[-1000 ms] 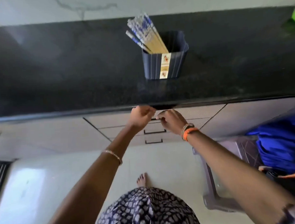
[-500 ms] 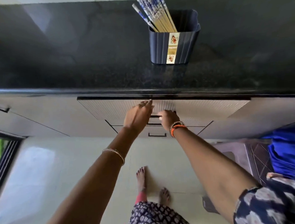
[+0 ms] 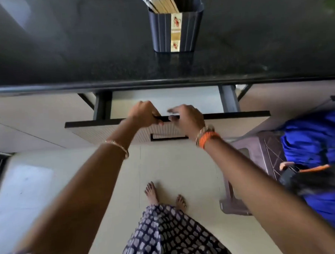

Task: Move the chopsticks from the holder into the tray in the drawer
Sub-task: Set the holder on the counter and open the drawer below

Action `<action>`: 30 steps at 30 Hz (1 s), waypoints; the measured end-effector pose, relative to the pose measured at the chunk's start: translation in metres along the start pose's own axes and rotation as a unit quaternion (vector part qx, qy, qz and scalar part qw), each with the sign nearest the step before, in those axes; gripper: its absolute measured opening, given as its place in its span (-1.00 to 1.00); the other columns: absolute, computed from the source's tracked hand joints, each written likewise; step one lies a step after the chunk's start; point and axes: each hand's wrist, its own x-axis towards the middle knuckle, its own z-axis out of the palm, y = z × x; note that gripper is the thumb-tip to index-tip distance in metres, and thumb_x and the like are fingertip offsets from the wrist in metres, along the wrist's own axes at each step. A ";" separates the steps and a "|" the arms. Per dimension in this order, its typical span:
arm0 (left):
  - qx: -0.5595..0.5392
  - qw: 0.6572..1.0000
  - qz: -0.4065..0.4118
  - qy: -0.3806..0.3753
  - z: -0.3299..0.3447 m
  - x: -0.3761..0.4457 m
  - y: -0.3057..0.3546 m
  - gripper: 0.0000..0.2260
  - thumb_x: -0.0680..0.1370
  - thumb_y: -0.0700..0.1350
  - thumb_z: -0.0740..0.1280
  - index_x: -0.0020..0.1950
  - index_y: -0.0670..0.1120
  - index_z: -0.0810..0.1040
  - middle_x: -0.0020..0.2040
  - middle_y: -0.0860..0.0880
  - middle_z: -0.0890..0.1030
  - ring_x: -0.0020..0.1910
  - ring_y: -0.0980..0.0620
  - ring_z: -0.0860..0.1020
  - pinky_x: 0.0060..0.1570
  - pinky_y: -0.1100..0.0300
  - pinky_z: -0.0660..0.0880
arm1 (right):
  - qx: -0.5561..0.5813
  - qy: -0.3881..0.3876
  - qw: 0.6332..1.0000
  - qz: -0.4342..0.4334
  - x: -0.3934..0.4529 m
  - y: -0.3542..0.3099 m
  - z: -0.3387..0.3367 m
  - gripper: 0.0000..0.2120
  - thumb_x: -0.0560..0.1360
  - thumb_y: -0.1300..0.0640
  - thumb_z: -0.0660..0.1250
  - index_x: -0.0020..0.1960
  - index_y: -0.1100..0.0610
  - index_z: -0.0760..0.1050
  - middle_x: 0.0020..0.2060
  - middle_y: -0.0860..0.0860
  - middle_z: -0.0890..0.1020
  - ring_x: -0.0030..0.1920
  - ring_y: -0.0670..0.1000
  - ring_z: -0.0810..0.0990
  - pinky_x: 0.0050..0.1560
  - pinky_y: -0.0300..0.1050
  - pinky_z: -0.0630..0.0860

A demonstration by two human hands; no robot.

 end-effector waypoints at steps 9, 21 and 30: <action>-0.019 0.989 -0.020 -0.145 0.006 -0.039 0.008 -0.64 0.23 0.10 0.54 -0.03 0.02 0.67 -0.05 -0.01 0.68 -0.07 -0.03 0.53 -0.07 0.19 0.41 | -0.005 -0.263 0.947 0.184 -0.016 -0.017 -0.011 -0.70 0.35 0.06 0.48 0.08 0.00 0.67 0.11 0.01 0.67 0.13 0.06 0.60 0.16 -0.10 0.54; -0.092 0.972 0.003 -0.216 0.067 -0.155 0.012 -0.61 0.15 0.19 0.55 -0.10 0.10 0.66 -0.13 0.12 0.64 -0.12 0.08 0.54 -0.11 0.21 0.37 | -0.022 -0.336 0.921 0.194 -0.148 -0.046 -0.005 -0.66 0.40 0.09 0.48 0.17 0.04 0.63 0.20 -0.03 0.63 0.27 0.02 0.54 0.31 -0.08 0.45; -0.073 0.967 0.066 -0.235 0.104 -0.234 0.030 -0.68 0.15 0.17 0.54 -0.17 0.11 0.68 -0.28 0.14 0.66 -0.26 0.11 0.58 -0.16 0.21 0.48 | -0.065 -0.333 0.922 0.186 -0.242 -0.059 0.008 -0.69 0.35 -0.02 0.50 0.09 -0.08 0.66 0.09 -0.09 0.68 0.11 0.02 0.62 -0.03 -0.16 0.47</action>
